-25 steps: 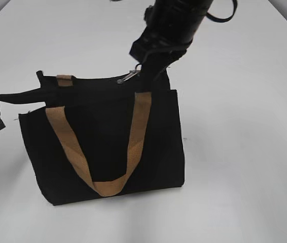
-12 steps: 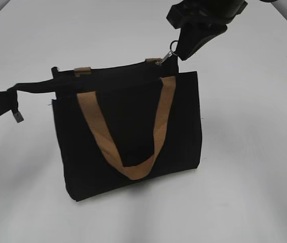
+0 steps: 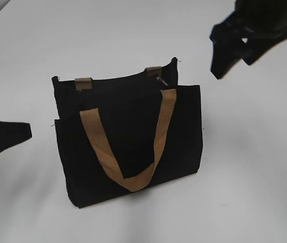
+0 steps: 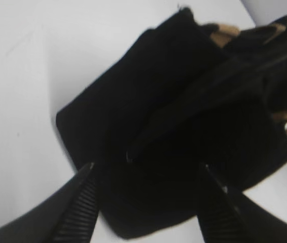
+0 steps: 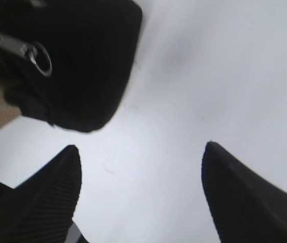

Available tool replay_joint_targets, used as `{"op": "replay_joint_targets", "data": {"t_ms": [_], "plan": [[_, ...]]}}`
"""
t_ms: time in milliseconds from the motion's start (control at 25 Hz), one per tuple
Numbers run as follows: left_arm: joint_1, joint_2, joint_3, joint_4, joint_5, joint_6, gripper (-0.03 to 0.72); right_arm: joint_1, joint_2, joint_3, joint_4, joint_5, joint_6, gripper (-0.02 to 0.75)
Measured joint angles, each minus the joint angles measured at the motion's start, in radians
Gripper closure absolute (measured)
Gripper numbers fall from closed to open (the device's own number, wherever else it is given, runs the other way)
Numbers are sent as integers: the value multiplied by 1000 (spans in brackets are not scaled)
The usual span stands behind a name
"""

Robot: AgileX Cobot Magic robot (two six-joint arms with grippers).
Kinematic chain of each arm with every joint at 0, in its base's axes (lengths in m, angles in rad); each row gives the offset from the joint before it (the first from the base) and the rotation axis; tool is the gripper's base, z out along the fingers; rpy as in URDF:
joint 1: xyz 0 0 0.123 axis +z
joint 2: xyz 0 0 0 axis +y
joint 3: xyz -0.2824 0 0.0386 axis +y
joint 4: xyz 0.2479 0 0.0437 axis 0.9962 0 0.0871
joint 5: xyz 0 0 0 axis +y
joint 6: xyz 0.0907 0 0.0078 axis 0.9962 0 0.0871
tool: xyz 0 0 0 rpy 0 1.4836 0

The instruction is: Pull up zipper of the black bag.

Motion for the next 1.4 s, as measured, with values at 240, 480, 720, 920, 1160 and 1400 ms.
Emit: {"op": "replay_joint_targets", "data": {"t_ms": [240, 480, 720, 920, 1160, 1400], "plan": [[1, -90, 0, 395, -22, -516, 251, -2, -280, 327, -36, 1, 41, 162], [2, -102, -72, 427, -292, -683, 363, -2, -592, 554, -37, 3, 54, 160], [2, -103, -128, 427, -184, -601, 380, -2, -841, 643, -39, 6, 55, 160], [2, -103, -129, 427, 316, -314, 380, -2, -1000, 649, -69, 7, 56, 160], [20, -67, -126, 379, 705, -236, 384, -2, -1079, 650, -94, 8, 56, 160], [31, 33, -108, -54, 914, 55, 386, -2, -1096, 651, -105, 8, 60, 160]]}}
